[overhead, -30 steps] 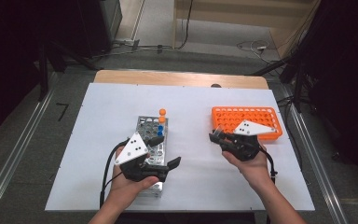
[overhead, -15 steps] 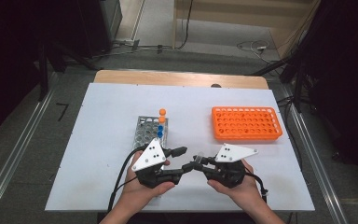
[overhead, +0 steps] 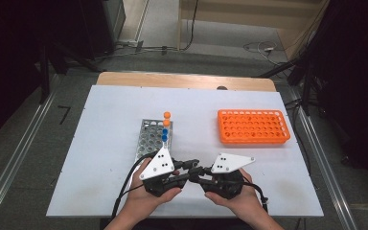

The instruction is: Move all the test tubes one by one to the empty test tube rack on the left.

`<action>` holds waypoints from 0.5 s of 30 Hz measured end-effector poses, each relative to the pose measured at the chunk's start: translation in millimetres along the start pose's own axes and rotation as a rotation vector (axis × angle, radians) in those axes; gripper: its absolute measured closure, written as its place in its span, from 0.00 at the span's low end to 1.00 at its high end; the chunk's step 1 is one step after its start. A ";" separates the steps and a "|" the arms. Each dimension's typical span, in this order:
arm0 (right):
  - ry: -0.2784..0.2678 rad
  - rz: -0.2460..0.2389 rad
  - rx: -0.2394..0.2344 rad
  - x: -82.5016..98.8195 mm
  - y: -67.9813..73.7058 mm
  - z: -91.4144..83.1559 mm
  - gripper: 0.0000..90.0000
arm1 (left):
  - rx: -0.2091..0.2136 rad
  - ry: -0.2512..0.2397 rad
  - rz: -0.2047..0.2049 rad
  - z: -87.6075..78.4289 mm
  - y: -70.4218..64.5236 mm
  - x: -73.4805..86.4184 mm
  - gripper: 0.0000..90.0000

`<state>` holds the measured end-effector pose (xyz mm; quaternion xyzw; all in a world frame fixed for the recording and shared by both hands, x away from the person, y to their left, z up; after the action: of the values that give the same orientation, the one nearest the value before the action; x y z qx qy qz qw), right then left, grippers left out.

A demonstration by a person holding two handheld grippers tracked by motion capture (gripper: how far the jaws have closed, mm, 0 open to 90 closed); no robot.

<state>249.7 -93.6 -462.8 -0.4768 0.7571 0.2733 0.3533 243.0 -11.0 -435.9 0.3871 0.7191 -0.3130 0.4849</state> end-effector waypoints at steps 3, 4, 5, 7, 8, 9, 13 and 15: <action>-0.006 0.004 0.002 -0.1 -0.5 0.2 0.78 | -0.012 -0.010 -0.002 -2.9 2.2 -1.0 0.84; -0.006 0.004 -0.002 0.2 -0.2 0.0 0.72 | -0.018 -0.019 -0.005 -4.9 4.2 -2.1 0.84; -0.008 -0.005 -0.003 0.7 -0.3 -0.4 0.65 | -0.024 -0.024 -0.012 -7.5 6.5 -2.8 0.84; -0.017 -0.011 -0.005 1.9 -0.8 -2.5 0.53 | -0.048 -0.036 -0.021 -13.5 12.7 -4.0 0.84; -0.022 -0.009 -0.003 2.8 -2.3 -4.2 0.47 | -0.057 -0.042 -0.027 -16.9 16.1 -4.3 0.84; -0.024 -0.005 -0.001 3.9 -4.4 -5.9 0.41 | -0.066 -0.046 -0.032 -20.4 19.2 -4.5 0.84; -0.034 0.030 0.039 12.7 -19.2 -17.4 0.22 | -0.106 -0.062 -0.048 -33.1 31.6 -4.1 0.84; -0.037 0.059 0.050 18.8 -27.3 -25.1 0.15 | -0.125 -0.065 -0.056 -37.5 37.3 -2.5 0.84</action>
<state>262.2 -133.2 -464.8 -0.4402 0.7706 0.2732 0.3711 258.6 38.1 -423.8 0.3256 0.7316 -0.2934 0.5222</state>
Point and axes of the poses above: each handheld gripper's, and its own axes: z roughly forward along the jaws, x roughly out of its underside, y roughly to its left, the point moved 8 cm from there along z, roughly forward along the jaws, and after that the axes turned 4 degrees about y, right-handed, at the moved point
